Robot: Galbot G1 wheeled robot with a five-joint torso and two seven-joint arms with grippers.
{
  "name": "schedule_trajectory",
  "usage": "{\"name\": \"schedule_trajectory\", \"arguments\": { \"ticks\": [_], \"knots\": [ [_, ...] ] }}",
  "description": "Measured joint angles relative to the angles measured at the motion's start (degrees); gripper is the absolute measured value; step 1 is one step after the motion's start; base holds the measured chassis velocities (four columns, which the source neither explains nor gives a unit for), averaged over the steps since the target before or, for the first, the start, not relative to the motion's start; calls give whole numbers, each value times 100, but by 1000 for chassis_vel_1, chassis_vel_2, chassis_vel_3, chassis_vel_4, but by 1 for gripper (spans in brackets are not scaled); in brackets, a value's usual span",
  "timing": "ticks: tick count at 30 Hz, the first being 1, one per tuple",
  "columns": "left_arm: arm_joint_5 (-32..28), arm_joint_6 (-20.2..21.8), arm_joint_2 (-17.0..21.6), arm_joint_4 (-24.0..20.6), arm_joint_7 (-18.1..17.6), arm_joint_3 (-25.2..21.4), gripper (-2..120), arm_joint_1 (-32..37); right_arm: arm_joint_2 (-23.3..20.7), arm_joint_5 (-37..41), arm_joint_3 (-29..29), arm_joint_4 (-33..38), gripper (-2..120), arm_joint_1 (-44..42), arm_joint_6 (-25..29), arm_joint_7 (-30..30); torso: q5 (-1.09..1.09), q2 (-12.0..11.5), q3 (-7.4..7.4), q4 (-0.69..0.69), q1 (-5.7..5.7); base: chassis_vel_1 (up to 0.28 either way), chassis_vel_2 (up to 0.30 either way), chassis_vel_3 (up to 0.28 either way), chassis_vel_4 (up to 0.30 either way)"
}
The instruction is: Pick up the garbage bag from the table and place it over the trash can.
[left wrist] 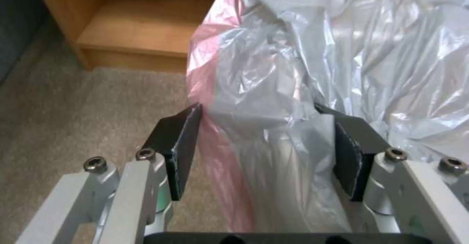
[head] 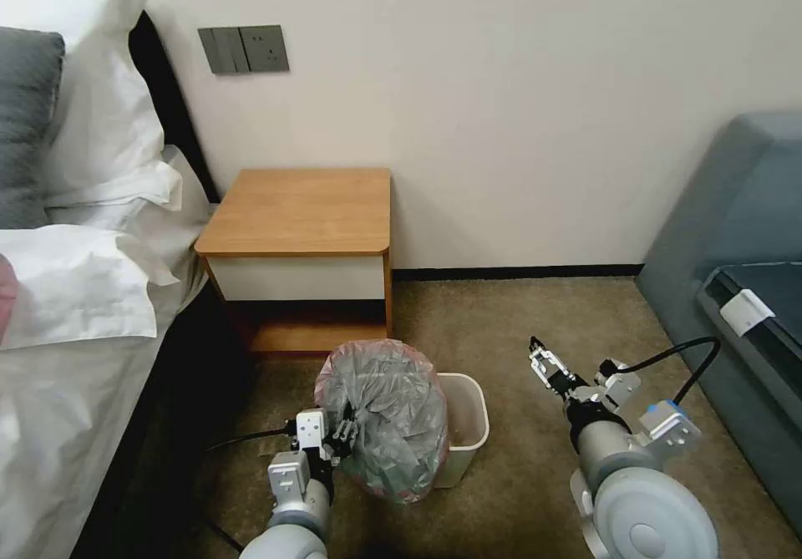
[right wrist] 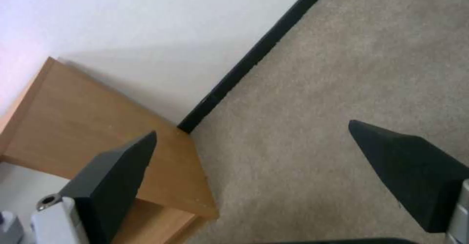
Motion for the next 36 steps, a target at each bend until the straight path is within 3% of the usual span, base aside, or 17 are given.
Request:
{"name": "schedule_trajectory", "arguments": {
  "ticks": [7, 13, 23, 26, 30, 31, 34, 36],
  "knots": [
    [-602, 597, 193, 24, -335, 125, 60, -437, 76, -172, -78, -173, 100, -19, 47, -44, 0, 0, 0, -1, 0, 0, 0, 0, 0],
    [-788, 794, 191, 124, -463, 167, 57, -543, 105, -209, -98, -270, 100, -17, 74, -73, 1, 0, 0, -1, 0, 0, 0, 0, 0],
    [-808, 801, 97, 189, -494, 191, 21, -520, 116, -232, -101, -346, 100, -4, 91, -135, 1, 0, 0, -1, 0, 0, 0, 0, 0],
    [-808, 613, 96, 197, -467, 174, 11, -488, 103, -264, -113, -344, 100, 33, 99, -218, 0, -1, 0, -1, 0, 0, 0, 0, 0],
    [-531, -558, 88, 246, -28, 68, 7, -295, -93, -268, -203, -110, 100, 235, 112, -483, 0, 0, 0, 1, 0, 0, 0, 0, 0],
    [-531, -558, 88, 246, -28, 68, 7, -295, -93, -268, -203, -110, 100, 235, 112, -483, 0, 0, 0, 1, 0, 0, 0, 0, 0],
    [-173, -1274, 77, 175, 342, -44, 7, -99, -348, -106, -249, 211, 100, 376, 70, -871, 0, -1, 0, 0, 0, 0, 0, 0, 0],
    [-100, -1413, 78, 108, 441, -73, 7, -37, -451, -37, -257, 324, 100, 398, 25, -1016, 0, 0, 0, 0, 0, 0, 0, 0, 0]
  ]
}}
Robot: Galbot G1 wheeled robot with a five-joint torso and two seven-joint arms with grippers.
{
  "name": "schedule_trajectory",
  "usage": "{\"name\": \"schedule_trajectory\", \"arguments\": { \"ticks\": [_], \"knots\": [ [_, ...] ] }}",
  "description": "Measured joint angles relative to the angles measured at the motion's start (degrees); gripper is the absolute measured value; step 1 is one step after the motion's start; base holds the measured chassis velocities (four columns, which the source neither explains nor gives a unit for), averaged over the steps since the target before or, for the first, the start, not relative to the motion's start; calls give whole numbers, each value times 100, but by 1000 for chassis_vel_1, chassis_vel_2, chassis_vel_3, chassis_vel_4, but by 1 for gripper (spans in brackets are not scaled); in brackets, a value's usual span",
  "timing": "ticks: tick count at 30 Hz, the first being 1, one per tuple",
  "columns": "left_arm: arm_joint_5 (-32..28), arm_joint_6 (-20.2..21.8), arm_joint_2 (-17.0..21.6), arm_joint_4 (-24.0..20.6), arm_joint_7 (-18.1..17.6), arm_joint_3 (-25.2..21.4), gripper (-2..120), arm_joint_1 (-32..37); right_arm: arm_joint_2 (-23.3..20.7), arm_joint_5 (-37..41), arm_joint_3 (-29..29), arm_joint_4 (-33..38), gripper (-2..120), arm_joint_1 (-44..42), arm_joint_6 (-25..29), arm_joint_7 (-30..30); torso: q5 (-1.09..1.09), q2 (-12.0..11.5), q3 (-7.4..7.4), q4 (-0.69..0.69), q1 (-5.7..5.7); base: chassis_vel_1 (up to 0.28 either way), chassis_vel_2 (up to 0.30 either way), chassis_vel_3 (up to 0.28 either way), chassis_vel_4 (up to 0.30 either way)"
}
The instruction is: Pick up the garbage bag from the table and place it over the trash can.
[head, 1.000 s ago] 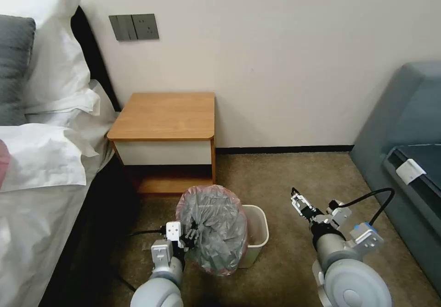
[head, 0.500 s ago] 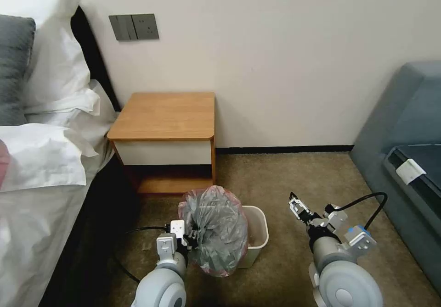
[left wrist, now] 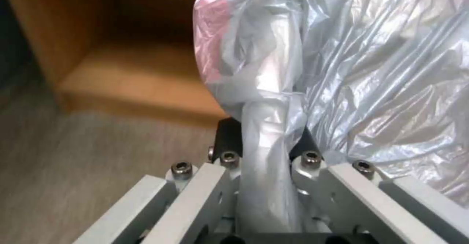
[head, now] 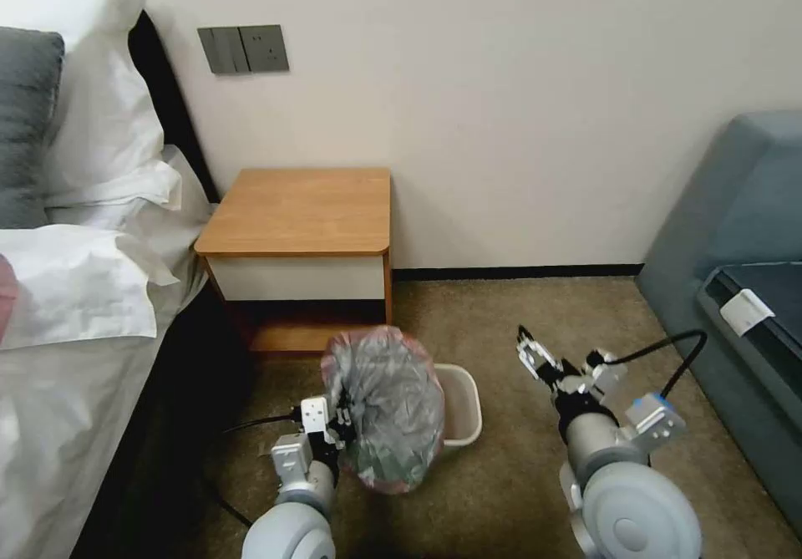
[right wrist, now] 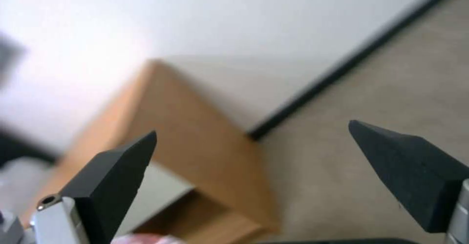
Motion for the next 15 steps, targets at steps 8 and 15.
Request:
{"name": "schedule_trajectory", "arguments": {
  "ticks": [8, 15],
  "knots": [
    [715, -928, 7, -242, 543, -286, 7, 322, -807, 705, -476, 629, 100, 454, -683, -593, -1, 0, 0, 1, 0, 0, 0, 0, 0],
    [889, -1101, -34, -467, 643, -406, 7, 478, -1091, 879, -1069, 651, 100, 677, -1409, -573, 0, 0, 0, 0, 0, 0, 0, 0, 0]
  ]
}}
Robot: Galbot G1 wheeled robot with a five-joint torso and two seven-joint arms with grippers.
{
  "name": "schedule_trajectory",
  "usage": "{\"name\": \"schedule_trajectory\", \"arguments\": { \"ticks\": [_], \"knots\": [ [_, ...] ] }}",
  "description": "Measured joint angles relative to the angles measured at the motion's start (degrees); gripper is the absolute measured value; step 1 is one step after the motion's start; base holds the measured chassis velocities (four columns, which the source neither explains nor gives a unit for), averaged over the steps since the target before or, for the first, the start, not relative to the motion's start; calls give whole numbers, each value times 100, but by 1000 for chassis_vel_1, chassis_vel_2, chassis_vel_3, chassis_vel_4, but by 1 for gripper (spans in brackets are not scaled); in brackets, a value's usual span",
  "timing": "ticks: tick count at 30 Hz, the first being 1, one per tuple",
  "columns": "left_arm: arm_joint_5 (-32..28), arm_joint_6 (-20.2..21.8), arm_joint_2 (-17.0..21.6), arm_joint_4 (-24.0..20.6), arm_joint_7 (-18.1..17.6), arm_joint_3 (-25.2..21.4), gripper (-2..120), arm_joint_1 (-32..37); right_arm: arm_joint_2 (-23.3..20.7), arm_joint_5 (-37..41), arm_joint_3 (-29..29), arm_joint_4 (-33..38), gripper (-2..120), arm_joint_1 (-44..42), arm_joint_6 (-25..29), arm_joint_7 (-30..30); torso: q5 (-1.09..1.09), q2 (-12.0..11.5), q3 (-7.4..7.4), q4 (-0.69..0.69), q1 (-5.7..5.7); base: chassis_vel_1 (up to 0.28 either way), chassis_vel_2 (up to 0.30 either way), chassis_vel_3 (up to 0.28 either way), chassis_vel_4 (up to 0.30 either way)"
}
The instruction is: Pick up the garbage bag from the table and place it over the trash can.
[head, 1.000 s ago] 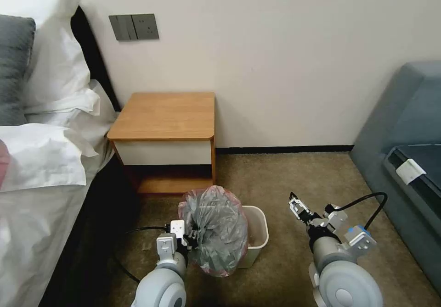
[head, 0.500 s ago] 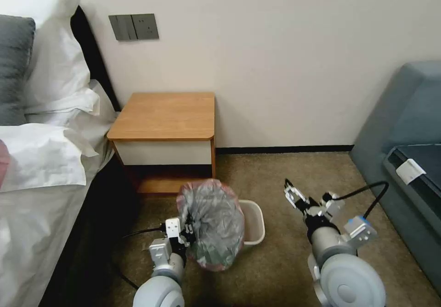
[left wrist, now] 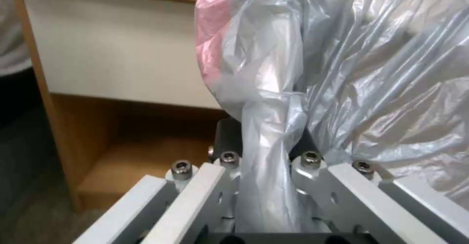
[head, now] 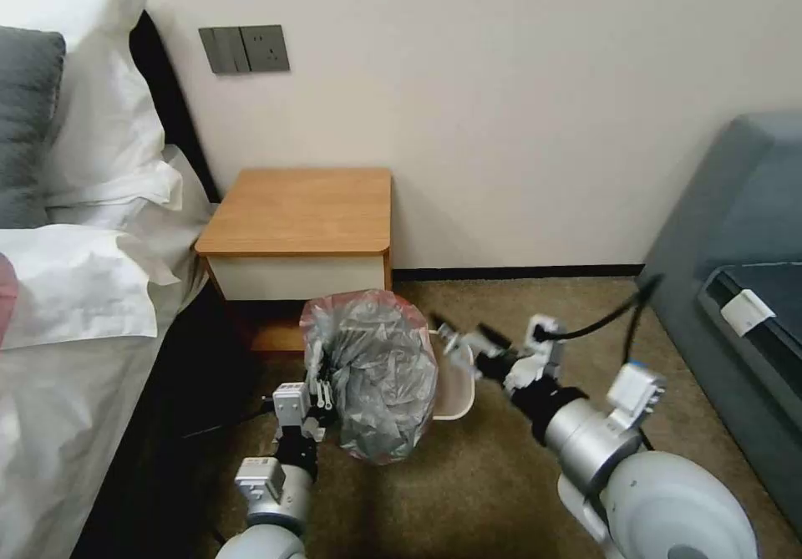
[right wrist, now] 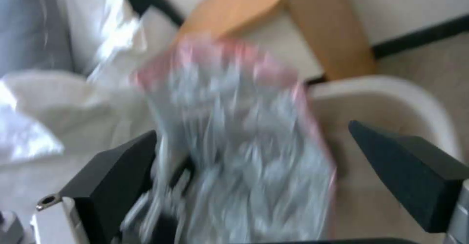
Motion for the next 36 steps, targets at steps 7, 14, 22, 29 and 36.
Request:
{"name": "schedule_trajectory", "arguments": {
  "ticks": [7, 14, 22, 29, 36],
  "knots": [
    [118, -172, 2, -172, 139, -65, 7, 145, 331, -672, -535, -361, 100, 203, -84, -41, 0, 0, 1, 0, 0, 0, 0, 0, 0],
    [233, -312, 35, -342, 271, -124, 7, 319, 546, -879, -671, -453, 100, 236, -117, 119, -1, 0, 0, 0, 0, 0, 0, 0, 0],
    [278, -367, -2, -440, 327, -156, 7, 426, 650, -895, -720, -637, 96, 315, 162, -89, -1, 0, 0, 0, 0, 0, 0, 0, 0],
    [278, -365, -57, -439, 330, -162, 7, 450, 654, -892, -745, -675, 69, 349, 253, -244, -1, 0, 0, 0, 0, 0, 0, 0, 0],
    [181, -299, -95, -451, 321, -138, 7, 478, 681, -903, -755, -679, 45, 339, 269, -274, 0, 0, 0, 0, 0, 0, 0, 0, 0]
  ]
}}
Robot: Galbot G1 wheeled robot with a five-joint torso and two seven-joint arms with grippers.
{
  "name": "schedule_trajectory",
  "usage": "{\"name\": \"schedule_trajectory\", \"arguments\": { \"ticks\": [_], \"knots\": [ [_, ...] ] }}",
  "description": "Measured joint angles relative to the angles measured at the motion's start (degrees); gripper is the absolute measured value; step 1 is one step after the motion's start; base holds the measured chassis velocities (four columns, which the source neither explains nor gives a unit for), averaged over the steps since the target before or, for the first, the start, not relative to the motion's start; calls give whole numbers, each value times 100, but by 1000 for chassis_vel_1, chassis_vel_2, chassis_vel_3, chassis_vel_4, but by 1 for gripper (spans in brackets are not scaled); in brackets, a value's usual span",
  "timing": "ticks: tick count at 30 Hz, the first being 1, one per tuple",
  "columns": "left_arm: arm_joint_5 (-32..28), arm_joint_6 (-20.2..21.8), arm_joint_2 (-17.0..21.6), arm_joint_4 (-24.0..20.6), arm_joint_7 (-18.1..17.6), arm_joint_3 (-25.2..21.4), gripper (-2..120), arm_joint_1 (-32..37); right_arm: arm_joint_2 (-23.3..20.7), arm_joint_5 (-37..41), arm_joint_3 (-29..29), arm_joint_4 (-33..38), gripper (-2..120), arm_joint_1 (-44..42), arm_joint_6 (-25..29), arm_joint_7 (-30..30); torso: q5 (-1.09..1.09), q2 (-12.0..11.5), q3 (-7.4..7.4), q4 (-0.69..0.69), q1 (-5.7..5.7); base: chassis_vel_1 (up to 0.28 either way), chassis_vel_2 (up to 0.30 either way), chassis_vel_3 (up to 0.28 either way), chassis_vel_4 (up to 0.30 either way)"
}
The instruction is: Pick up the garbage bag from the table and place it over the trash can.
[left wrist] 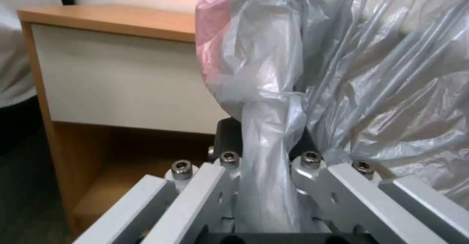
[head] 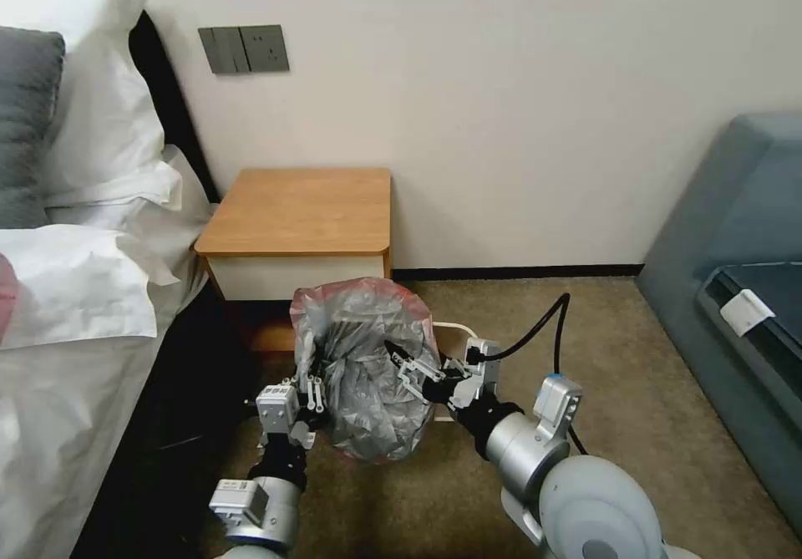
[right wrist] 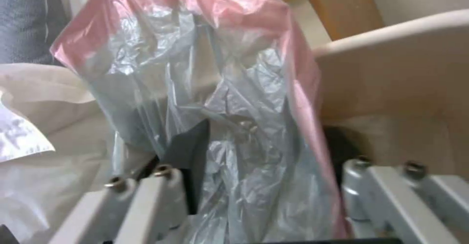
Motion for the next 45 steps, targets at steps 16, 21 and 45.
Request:
{"name": "schedule_trajectory", "arguments": {
  "ticks": [16, 21, 45],
  "knots": [
    [-626, 281, -70, -38, -337, -21, 7, -58, -73, -488, 156, 69, 0, -123, 135, -419, 1, 0, 0, 0, 0, 0, 0, 0, 0],
    [-768, 324, -83, 19, -426, -51, 7, -109, -146, -467, 338, 196, 0, -123, 155, -435, 0, 0, 0, 0, 0, 0, 0, 0, 0],
    [-841, 225, -203, 94, -210, -14, 7, -116, -938, 787, 541, -632, 0, 1755, -675, 459, 1, 0, 1, 0, 0, 0, 0, 0, 0]
  ]
}}
